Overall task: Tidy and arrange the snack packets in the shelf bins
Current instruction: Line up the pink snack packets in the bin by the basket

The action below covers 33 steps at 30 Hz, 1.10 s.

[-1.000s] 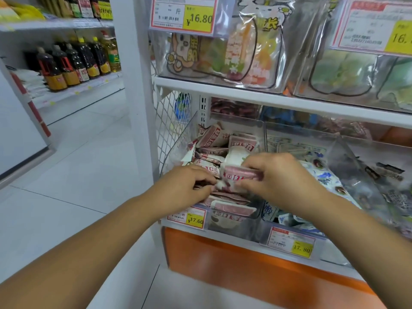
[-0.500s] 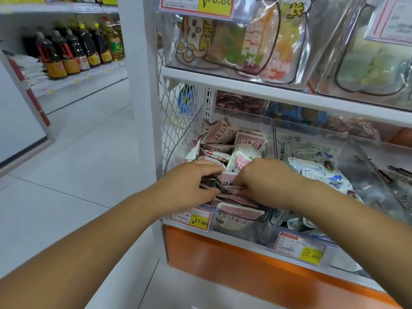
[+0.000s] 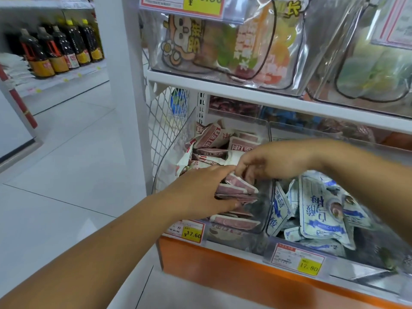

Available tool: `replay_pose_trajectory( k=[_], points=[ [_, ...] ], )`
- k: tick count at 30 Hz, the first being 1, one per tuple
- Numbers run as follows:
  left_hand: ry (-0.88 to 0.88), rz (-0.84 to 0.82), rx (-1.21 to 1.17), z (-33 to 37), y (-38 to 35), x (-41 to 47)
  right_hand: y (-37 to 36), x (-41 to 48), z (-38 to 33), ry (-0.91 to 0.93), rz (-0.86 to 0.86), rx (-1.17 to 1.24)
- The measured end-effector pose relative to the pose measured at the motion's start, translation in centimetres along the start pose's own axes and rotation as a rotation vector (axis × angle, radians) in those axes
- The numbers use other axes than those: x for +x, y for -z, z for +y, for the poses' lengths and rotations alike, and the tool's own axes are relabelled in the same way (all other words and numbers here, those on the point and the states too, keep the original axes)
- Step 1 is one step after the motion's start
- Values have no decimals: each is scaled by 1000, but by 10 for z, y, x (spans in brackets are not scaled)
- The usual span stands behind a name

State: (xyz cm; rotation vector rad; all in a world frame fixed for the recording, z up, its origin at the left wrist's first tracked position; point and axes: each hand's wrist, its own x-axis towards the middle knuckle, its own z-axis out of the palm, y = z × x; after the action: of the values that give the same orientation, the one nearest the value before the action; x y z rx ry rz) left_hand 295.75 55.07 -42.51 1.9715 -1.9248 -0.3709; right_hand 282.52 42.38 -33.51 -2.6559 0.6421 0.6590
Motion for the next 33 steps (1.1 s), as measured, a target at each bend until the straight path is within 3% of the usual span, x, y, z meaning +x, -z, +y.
replay_pose_trajectory(
  k=[2, 7, 10, 12, 22, 25, 27, 29, 33],
  points=[
    [-21, -7, -11, -2, 2, 1, 7, 5, 3, 26, -18, 10],
    [-16, -53, -31, -5, 1, 5, 5, 46, 16, 44, 125, -122],
    [-40, -71, -23, -6, -2, 8, 5, 62, 27, 23, 174, -411],
    [-39, -85, -27, -10, -4, 9, 7, 65, 30, -32, 118, -432],
    [-36, -179, -17, -14, -2, 10, 19, 62, 50, -33, 375, -193],
    [-2, -181, -32, -16, -5, 10, 16, 52, 52, 48, 387, 46],
    [14, -155, -74, -16, -6, 8, 10, 38, 48, 65, 496, 264],
    [45, -94, -188, -12, -6, 3, 1, 24, 47, 78, 637, 448],
    [132, 236, -317, -1, 1, -5, -24, -3, 39, 125, 874, 694]
  ],
)
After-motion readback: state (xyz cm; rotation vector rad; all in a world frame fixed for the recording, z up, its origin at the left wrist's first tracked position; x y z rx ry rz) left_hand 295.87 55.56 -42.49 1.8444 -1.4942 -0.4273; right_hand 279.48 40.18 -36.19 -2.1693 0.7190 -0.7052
